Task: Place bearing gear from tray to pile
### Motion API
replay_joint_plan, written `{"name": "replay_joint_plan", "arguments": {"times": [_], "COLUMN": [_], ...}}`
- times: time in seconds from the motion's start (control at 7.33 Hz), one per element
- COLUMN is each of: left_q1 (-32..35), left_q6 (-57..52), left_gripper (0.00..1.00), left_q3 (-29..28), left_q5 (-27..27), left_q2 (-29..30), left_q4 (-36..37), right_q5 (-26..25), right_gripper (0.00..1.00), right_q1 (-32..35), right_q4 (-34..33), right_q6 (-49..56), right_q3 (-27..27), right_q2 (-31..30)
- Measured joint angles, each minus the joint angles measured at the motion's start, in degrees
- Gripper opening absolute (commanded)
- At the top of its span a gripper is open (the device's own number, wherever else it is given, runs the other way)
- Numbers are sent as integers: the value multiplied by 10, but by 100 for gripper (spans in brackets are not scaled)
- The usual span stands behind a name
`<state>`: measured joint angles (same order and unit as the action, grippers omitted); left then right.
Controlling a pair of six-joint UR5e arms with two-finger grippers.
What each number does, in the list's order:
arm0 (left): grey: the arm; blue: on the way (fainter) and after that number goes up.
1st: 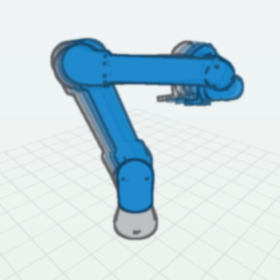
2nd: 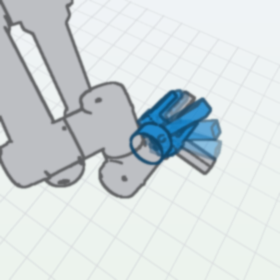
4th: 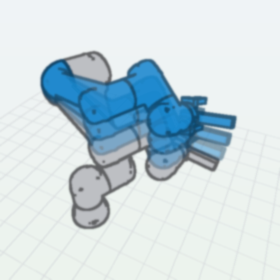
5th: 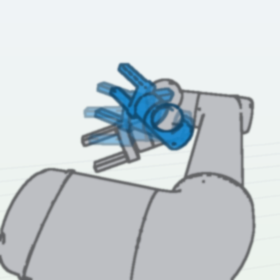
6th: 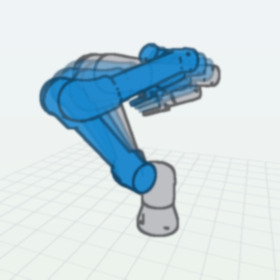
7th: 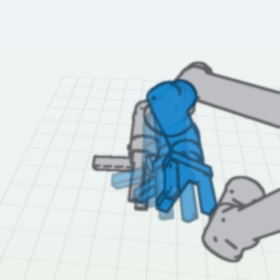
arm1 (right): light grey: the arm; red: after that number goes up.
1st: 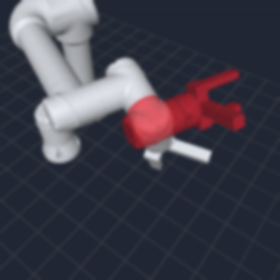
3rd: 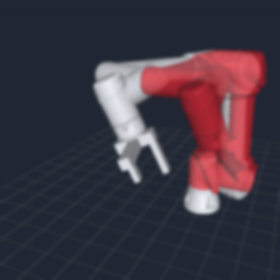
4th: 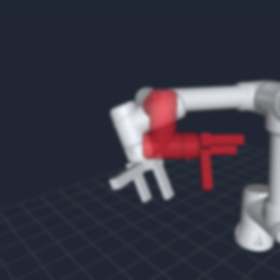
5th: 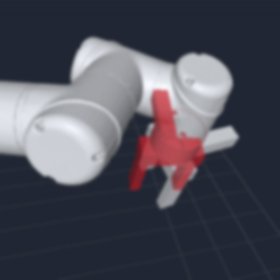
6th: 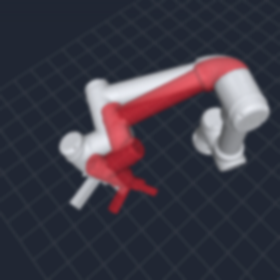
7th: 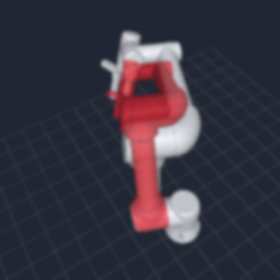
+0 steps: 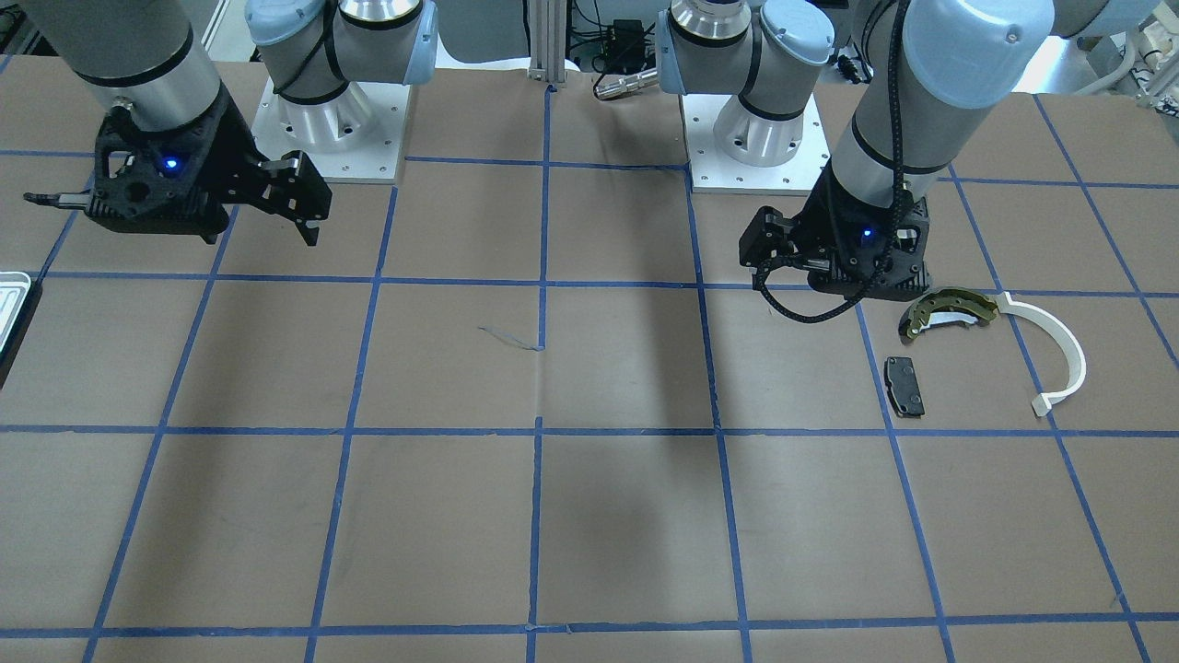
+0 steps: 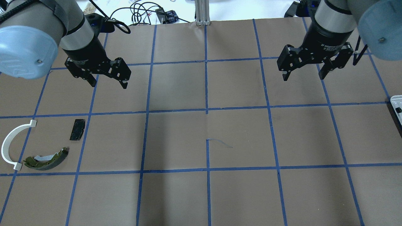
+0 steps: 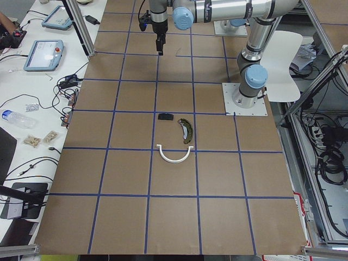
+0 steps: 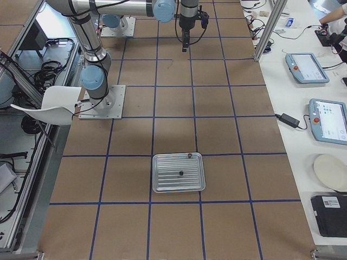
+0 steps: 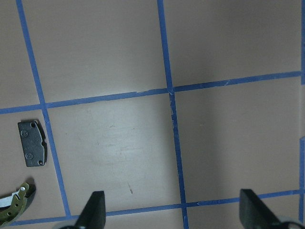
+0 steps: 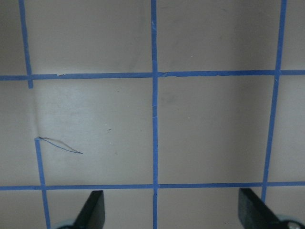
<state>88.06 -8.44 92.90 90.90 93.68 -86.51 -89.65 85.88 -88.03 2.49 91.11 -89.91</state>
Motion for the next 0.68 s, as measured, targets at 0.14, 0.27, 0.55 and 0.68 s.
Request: {"name": "replay_joint_plan", "arguments": {"times": [0.14, 0.27, 0.55, 0.68], "left_q1": [0, -1, 0, 0], "left_q6": [0, 0, 0, 0], "left_gripper": [100, 100, 100, 100], "left_q3": [0, 0, 0, 0], "left_q5": [1, 1, 1, 1], "left_q2": [0, 0, 0, 0], "left_q4": [0, 0, 0, 0], "right_q5": [0, 0, -11, -33], "right_gripper": [100, 100, 100, 100], "right_q1": [-36, -80, -181, -225], "right_q4": [-1, -6, -35, -53], "right_q6": [7, 27, 136, 194], "right_q3": [-1, -5, -14, -14], "right_q2": [1, 5, 41, 60]}}
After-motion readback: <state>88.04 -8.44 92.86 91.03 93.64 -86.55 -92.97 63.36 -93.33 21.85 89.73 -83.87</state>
